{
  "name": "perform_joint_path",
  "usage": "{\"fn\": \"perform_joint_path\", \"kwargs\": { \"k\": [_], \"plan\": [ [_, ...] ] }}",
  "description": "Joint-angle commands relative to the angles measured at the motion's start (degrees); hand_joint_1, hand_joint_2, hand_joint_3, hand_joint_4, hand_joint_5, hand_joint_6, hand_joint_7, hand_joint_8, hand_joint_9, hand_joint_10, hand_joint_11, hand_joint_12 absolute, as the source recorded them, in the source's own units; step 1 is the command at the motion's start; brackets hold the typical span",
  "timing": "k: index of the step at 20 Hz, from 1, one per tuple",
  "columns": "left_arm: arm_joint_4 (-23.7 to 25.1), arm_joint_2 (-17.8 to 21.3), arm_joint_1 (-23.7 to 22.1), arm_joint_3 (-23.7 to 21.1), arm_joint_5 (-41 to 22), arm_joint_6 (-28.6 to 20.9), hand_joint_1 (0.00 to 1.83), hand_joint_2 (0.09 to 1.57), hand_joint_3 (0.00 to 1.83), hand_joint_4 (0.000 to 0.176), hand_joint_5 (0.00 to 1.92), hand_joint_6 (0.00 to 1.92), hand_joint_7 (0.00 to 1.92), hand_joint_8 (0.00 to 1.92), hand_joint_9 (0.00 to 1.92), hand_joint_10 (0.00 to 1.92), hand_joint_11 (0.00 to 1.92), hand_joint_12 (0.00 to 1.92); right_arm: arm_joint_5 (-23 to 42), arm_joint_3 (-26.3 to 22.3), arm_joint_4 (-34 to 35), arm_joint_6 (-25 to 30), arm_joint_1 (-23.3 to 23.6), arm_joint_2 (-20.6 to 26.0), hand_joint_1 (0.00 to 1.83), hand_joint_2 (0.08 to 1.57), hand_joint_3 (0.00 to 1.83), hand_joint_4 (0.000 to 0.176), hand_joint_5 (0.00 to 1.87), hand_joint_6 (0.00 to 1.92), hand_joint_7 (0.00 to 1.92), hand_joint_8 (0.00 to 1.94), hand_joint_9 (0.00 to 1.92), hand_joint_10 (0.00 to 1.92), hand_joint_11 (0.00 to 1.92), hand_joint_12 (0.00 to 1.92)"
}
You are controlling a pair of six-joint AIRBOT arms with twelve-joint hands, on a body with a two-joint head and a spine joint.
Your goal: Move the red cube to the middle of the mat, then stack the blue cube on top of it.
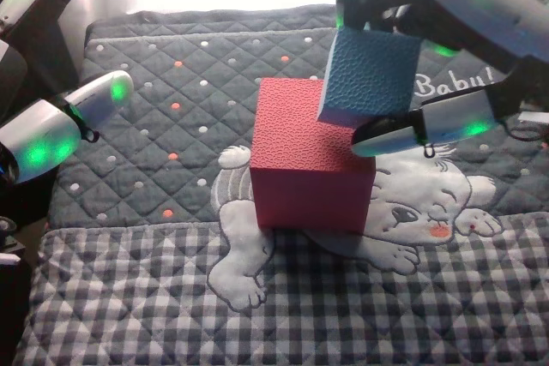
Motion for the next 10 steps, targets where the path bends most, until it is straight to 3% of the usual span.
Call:
{"fn": "perform_joint_path", "kwargs": {
  "k": [1,3,4,5,6,7,8,9,10],
  "plan": [
    [0.8,-0.1,-0.2,0.3,-6.5,-0.1,0.58,1.28,0.00,0.089,0.10,0.00,0.00,0.00,0.00,0.00,0.01,0.01,5.8,0.2,0.9,0.6,1.0,-0.3,1.45,0.99,0.59,0.000,0.93,1.92,1.29,1.94,1.41,1.92,1.48,1.92],
    [0.8,-0.4,-0.2,0.5,-6.3,-0.1,0.58,1.28,0.00,0.086,0.10,0.00,0.00,0.00,0.00,0.00,0.02,0.01,4.4,1.4,0.9,1.2,1.0,-1.8,1.45,1.01,0.51,0.000,1.01,1.92,1.23,1.94,1.36,1.92,1.44,1.92],
    [0.8,-0.5,-0.2,0.6,-6.1,-0.1,0.59,1.29,0.00,0.072,0.10,0.00,0.00,0.00,0.00,0.00,0.01,0.01,4.0,1.9,1.2,1.5,1.0,-2.4,1.09,1.07,0.64,0.000,0.65,1.85,1.17,1.94,1.32,1.92,1.41,1.92],
    [0.8,-0.5,-0.2,0.6,-6.1,-0.1,0.58,1.29,0.00,0.060,0.10,0.00,0.00,0.00,0.00,0.00,0.02,0.01,3.0,2.5,1.6,1.6,1.0,-3.0,0.99,1.07,0.68,0.000,0.56,1.84,1.12,1.94,1.27,1.92,1.37,1.92],
    [0.8,-0.5,-0.2,0.6,-6.1,-0.2,0.58,1.29,0.00,0.060,0.10,0.00,0.00,0.00,0.00,0.00,0.02,0.01,2.5,3.0,2.1,1.9,1.0,-3.5,0.99,1.07,0.68,0.000,0.56,1.84,1.12,1.94,1.27,1.92,1.37,1.92],
    [0.8,-0.5,-0.2,0.5,-6.1,-0.2,0.57,1.29,0.00,0.065,0.10,0.00,0.00,0.00,0.00,0.00,0.02,0.01,2.1,3.3,2.4,2.3,0.9,-3.9,0.99,1.10,0.62,0.000,0.56,1.81,1.08,1.94,1.22,1.92,1.31,1.92],
    [0.8,-0.5,-0.2,0.5,-6.1,-0.2,0.57,1.29,0.00,0.068,0.11,0.00,0.00,0.00,0.00,0.00,0.02,0.02,1.9,3.5,2.6,2.4,0.9,-4.1,1.00,1.22,0.34,0.000,0.55,1.72,0.96,1.94,1.10,1.92,1.18,1.92],
    [0.7,-0.5,-0.2,0.5,-6.1,-0.2,0.55,1.29,0.00,0.085,0.10,0.00,0.00,0.00,0.00,0.00,0.04,0.03,1.4,3.9,2.8,3.0,0.9,-4.6,1.13,1.27,0.13,0.000,0.53,1.52,0.79,1.73,0.89,1.89,0.89,1.92],
    [0.6,-0.5,-0.2,0.5,-6.2,-0.2,0.55,1.29,0.00,0.085,0.10,0.00,0.00,0.00,0.00,0.00,0.04,0.03,1.1,4.3,2.8,3.7,0.9,-5.1,1.13,1.27,0.13,0.000,0.53,1.52,0.79,1.73,0.89,1.89,0.89,1.92]
  ]
}}
